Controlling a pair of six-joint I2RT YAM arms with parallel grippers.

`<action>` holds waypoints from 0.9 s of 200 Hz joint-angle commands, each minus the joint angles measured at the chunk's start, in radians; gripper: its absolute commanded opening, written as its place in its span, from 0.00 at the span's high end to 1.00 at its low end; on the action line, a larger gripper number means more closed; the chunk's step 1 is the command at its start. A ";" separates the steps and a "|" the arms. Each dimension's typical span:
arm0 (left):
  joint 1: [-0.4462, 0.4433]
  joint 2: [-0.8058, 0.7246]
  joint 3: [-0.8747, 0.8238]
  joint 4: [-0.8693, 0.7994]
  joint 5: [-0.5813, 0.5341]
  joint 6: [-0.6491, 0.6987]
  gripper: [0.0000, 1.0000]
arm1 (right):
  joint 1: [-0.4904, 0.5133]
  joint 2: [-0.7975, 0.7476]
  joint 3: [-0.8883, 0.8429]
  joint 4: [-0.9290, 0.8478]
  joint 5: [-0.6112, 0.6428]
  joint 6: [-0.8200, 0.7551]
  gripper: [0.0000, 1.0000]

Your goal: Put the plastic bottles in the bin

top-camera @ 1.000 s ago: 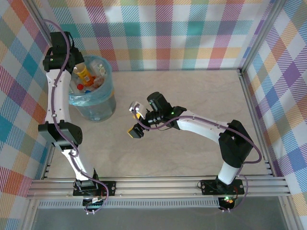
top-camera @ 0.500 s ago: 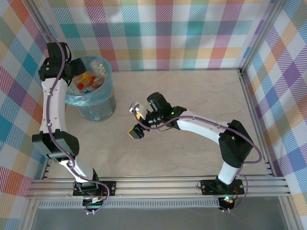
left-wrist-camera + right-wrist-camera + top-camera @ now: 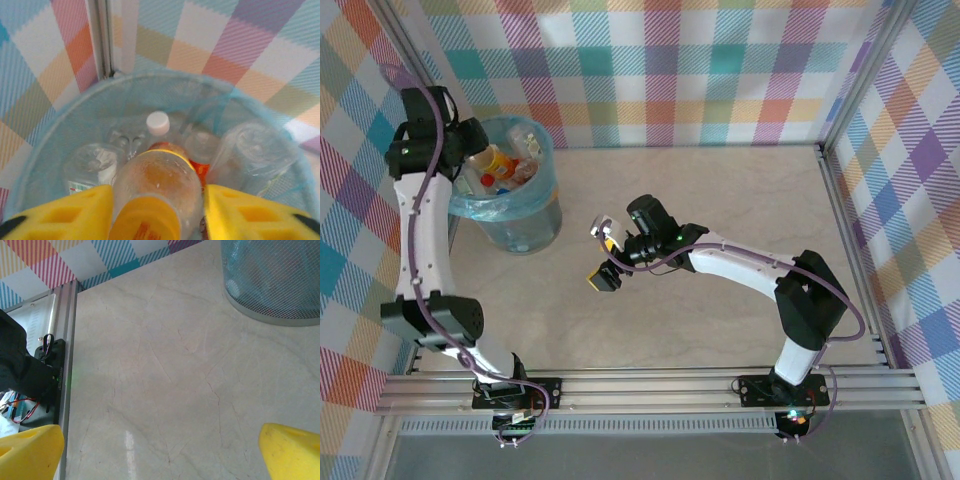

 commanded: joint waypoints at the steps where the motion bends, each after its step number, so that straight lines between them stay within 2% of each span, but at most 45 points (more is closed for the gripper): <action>1: 0.015 -0.003 -0.061 -0.022 0.017 0.009 0.58 | 0.006 -0.017 -0.018 0.012 -0.025 0.013 0.00; 15: 0.015 -0.051 -0.154 0.007 -0.002 0.016 0.62 | 0.006 -0.020 -0.026 0.008 -0.021 0.013 0.00; 36: 0.015 -0.129 -0.286 0.024 -0.024 0.022 0.61 | 0.007 -0.016 -0.039 0.010 -0.023 0.015 0.00; 42: 0.015 -0.150 -0.319 0.032 -0.022 0.022 0.59 | 0.006 -0.014 -0.041 0.011 -0.025 0.017 0.00; 62: 0.015 -0.198 -0.388 0.047 -0.013 0.015 0.40 | 0.006 0.001 -0.032 0.011 -0.039 0.025 0.00; 73: 0.015 -0.205 -0.391 0.044 -0.008 0.011 0.32 | 0.006 0.012 -0.017 0.003 -0.042 0.027 0.00; 113: 0.015 -0.203 -0.293 0.001 -0.010 0.007 0.25 | 0.008 0.048 0.051 -0.063 -0.050 0.085 0.00; 127: 0.015 -0.209 -0.252 -0.008 -0.019 0.006 0.26 | 0.009 0.047 0.044 -0.055 -0.050 0.092 0.00; 147: 0.015 -0.224 -0.219 -0.006 -0.021 0.001 0.35 | 0.011 0.043 0.039 -0.058 -0.049 0.094 0.00; 180: 0.014 -0.225 -0.274 0.021 0.092 -0.025 0.51 | 0.012 0.045 0.042 -0.060 -0.051 0.096 0.01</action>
